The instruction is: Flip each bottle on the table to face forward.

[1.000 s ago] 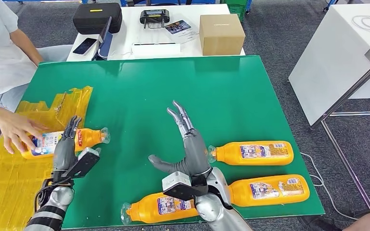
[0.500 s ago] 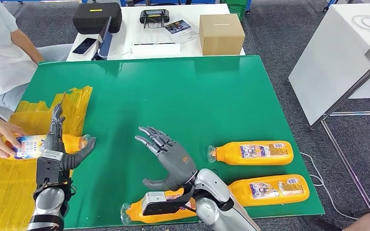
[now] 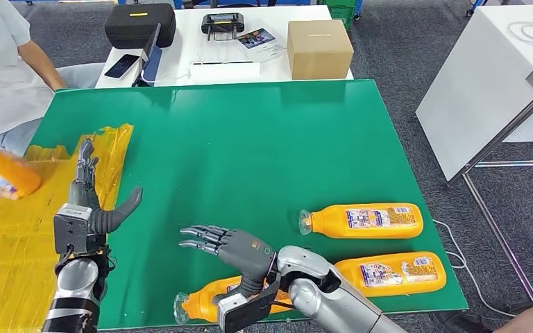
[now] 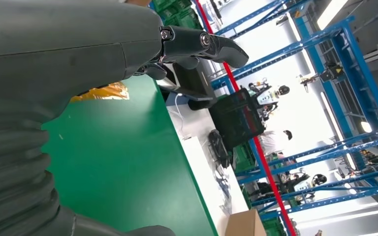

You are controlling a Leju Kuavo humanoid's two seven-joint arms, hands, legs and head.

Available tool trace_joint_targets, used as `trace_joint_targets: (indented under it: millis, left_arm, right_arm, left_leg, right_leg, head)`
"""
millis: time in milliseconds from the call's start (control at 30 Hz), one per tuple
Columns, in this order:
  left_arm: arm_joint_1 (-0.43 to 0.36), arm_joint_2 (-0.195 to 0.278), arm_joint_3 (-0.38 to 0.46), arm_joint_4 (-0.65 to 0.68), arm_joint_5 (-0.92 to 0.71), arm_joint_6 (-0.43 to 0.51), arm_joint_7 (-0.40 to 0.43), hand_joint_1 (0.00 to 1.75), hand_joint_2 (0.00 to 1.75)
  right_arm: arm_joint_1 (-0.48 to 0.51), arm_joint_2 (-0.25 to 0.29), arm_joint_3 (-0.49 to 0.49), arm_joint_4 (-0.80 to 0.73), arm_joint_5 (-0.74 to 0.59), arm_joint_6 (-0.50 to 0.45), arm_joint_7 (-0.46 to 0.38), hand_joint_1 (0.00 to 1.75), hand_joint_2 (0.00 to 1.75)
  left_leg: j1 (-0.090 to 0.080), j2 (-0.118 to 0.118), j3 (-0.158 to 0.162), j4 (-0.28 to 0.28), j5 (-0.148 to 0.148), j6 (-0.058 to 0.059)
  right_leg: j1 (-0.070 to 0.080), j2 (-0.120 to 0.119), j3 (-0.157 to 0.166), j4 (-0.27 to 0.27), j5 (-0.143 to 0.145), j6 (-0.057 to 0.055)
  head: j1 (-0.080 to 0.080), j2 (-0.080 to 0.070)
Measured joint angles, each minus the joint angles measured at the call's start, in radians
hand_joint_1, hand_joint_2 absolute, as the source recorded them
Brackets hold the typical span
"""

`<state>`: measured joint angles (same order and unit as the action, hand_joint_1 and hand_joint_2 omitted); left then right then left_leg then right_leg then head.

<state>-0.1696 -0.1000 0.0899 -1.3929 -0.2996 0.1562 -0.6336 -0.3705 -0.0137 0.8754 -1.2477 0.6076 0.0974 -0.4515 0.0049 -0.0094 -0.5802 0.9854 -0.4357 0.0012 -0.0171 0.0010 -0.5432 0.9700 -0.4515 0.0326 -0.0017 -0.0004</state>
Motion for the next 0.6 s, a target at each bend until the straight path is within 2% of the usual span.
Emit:
trace_joint_targets:
  millis: [200,600]
  left_arm:
    - [-0.029,-0.004,-0.004,0.046,0.009,0.000,0.002,0.00,1.75]
    - [-0.044,-0.004,-0.003,0.084,0.023,0.001,0.001,0.00,1.75]
  right_arm:
    - [-0.037,-0.028,0.037,0.011,-0.070,0.071,-0.027,0.00,1.75]
    - [-0.066,-0.068,0.072,0.010,-0.090,0.085,-0.028,0.00,1.75]
  left_leg:
    - [0.000,0.000,0.000,0.000,0.000,0.000]
    - [0.000,0.000,0.000,0.000,0.000,0.000]
  right_leg:
    - [0.000,0.000,0.000,0.000,0.000,0.000]
    - [0.000,0.000,0.000,0.000,0.000,0.000]
  head:
    - [0.000,0.000]
    - [0.000,0.000]
